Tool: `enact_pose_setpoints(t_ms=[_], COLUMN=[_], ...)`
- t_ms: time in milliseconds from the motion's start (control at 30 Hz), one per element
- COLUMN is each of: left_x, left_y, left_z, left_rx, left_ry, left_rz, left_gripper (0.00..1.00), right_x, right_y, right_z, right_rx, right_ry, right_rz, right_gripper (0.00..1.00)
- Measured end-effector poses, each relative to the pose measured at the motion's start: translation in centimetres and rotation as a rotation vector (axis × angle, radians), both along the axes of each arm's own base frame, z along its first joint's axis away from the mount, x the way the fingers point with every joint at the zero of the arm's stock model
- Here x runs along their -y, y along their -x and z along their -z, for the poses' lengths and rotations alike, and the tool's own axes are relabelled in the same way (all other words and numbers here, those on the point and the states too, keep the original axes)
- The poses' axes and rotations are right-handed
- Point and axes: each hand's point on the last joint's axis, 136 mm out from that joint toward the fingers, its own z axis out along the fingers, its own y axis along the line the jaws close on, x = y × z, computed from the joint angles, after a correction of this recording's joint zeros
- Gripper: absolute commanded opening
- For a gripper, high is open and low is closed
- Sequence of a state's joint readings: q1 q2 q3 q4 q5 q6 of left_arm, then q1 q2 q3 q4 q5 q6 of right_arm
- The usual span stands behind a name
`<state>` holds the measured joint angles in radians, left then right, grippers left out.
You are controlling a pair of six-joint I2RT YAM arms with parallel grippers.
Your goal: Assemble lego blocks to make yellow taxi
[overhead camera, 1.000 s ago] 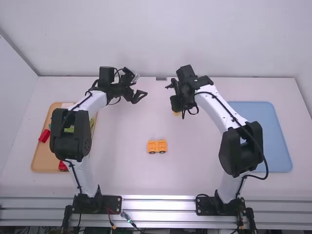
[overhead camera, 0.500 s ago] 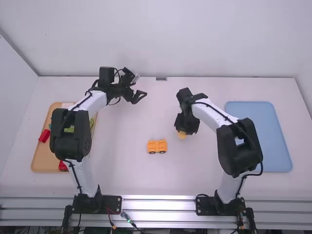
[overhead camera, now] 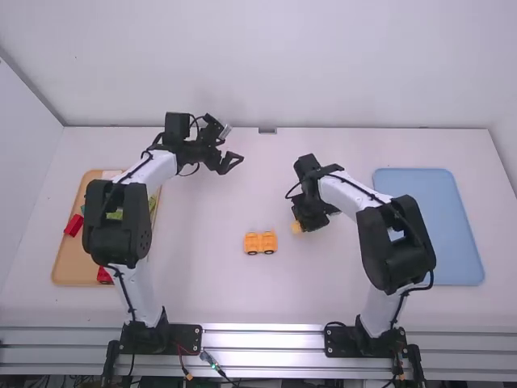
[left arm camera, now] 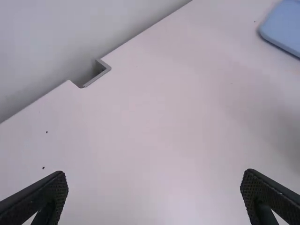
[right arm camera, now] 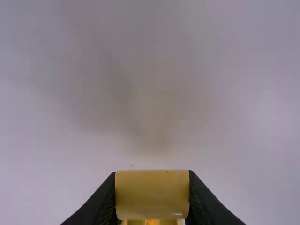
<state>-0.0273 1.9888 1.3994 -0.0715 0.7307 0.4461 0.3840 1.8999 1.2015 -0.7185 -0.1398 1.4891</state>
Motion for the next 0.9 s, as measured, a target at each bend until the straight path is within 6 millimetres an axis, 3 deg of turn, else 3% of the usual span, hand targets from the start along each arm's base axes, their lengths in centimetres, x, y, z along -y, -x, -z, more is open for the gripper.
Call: enact_pose_setpoints(t_ms=[133,267,633,700,733,767,900], left_x=[0.0,0.0,0.0,0.0,0.0,0.0,0.0], left_y=[0.1,0.1,0.1,0.1,0.1,0.2,0.2], left_z=[0.1,0.1,0.1,0.1,0.1,0.2,0.2], left_rx=[-0.004,-0.004,-0.005,-0.007,-0.009,-0.011,-0.016], left_ry=[0.0,0.0,0.0,0.0,0.0,0.0,0.0], left_rz=[0.0,0.0,0.0,0.0,0.0,0.0,0.0], left_gripper=[0.99,0.99,0.99,0.99,0.99,0.99,0.99], right_x=[0.0,0.2,-0.8,-1.1,-1.3,-1.4,-1.3], right_y=[-0.2,1.5,2.8,2.7,2.8,2.9,3.4], right_z=[1.2,2.5,3.4,3.6,3.8,4.0,4.0], right_rx=[0.011,-0.046,-0.108,-0.104,-0.103,-0.108,-0.132], right_ry=[-0.037,-0.047,-0.111,-0.128,-0.137,-0.15,-0.163], right_rz=[0.077,0.149,0.295,0.308,0.315,0.324,0.342], right_gripper=[0.0,0.0,0.0,0.06,0.17,0.35,0.73])
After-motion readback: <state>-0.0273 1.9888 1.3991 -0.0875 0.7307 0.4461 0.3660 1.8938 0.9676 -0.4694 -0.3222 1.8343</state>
